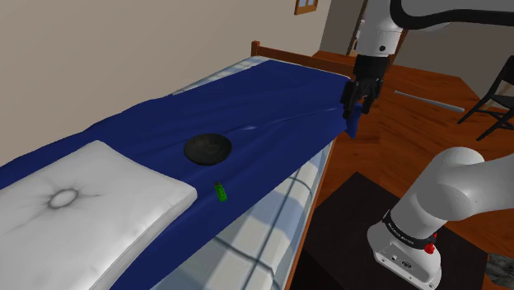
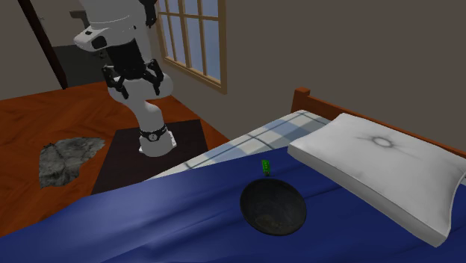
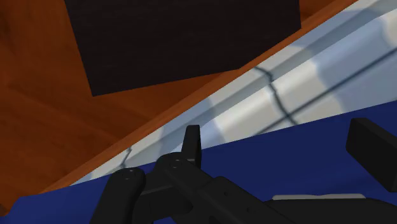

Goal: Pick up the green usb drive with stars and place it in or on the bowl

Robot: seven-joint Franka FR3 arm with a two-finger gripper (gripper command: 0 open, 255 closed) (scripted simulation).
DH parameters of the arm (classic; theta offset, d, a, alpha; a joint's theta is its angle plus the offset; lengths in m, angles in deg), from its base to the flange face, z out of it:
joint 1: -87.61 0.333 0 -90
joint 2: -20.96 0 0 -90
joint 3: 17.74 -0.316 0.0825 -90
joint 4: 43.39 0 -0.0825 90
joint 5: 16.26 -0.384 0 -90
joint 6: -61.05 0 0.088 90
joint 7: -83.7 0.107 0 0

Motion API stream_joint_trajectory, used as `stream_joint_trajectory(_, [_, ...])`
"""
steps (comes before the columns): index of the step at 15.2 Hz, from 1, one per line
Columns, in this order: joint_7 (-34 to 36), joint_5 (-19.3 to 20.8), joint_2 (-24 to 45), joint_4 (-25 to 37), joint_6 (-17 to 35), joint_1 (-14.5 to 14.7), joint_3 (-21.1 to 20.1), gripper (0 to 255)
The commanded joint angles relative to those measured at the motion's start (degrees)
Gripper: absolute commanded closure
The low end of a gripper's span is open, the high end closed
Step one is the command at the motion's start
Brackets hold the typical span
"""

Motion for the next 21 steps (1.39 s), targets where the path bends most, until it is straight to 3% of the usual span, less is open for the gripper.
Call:
stream_joint_trajectory(1, [0.00, 0.00, 0.00, 0.00, 0.00, 0.00, 0.00, 0])
stream_joint_trajectory(12, [14.19, -7.75, 11.80, -0.43, 16.09, 3.06, -13.97, 0])
stream_joint_trajectory(17, [20.97, -8.35, 20.35, 2.61, 23.34, 3.39, -20.14, 0])
stream_joint_trajectory(21, [27.09, -6.66, 28.39, 6.42, 28.64, 3.18, -24.84, 0])
